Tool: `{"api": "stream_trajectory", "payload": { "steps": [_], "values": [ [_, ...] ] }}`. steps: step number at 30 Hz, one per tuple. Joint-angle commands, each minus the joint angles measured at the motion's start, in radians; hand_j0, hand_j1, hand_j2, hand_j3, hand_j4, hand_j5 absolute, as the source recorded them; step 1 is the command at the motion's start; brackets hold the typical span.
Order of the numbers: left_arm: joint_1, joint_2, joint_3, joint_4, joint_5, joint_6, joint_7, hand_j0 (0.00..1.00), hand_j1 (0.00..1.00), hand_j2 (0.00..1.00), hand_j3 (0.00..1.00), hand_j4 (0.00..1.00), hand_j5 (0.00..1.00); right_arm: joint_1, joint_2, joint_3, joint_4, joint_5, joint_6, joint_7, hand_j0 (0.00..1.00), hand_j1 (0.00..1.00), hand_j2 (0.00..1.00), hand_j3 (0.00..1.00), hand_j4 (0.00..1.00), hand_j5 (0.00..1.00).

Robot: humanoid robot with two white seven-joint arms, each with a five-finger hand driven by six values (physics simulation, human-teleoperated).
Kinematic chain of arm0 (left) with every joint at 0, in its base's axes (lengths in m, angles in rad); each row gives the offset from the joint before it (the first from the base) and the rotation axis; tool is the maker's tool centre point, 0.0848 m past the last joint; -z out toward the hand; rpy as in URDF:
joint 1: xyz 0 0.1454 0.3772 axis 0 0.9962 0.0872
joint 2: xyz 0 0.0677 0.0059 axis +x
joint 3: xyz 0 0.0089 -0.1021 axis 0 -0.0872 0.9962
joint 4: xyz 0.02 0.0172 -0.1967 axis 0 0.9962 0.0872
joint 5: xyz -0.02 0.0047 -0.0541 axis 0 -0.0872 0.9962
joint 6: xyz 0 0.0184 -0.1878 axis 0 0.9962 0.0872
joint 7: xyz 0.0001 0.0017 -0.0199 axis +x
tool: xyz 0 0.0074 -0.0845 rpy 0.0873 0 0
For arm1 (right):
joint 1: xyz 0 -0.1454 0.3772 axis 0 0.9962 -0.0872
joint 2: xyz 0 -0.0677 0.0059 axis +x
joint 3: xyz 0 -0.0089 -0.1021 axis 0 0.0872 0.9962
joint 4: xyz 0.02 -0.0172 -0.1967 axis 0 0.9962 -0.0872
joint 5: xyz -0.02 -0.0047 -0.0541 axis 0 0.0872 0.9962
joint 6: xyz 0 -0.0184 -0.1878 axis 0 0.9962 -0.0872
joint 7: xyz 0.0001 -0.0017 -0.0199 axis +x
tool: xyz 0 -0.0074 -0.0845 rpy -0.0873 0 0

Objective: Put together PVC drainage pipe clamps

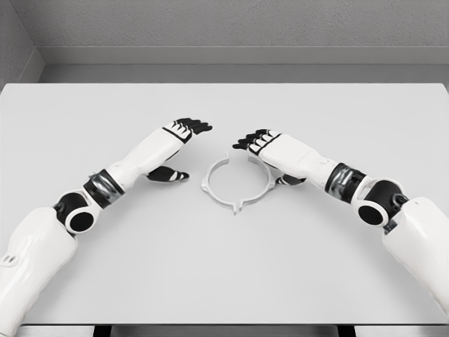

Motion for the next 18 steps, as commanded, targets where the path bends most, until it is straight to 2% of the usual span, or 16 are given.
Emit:
{"api": "stream_trajectory", "payload": {
  "steps": [1, 18],
  "values": [
    [0.000, 0.002, 0.002, -0.003, 0.007, 0.000, 0.001, 1.00, 1.00, 1.00, 1.00, 1.00, 1.00, 0.000, 0.002, 0.000, 0.000, -0.004, 0.001, 0.000, 1.00, 1.00, 1.00, 1.00, 1.00, 1.00],
    [0.000, 0.004, 0.004, 0.003, 0.007, 0.000, 0.001, 1.00, 1.00, 1.00, 1.00, 1.00, 1.00, -0.029, 0.019, 0.038, 0.001, -0.003, 0.016, 0.000, 1.00, 1.00, 1.00, 1.00, 1.00, 1.00]
  ]
}}
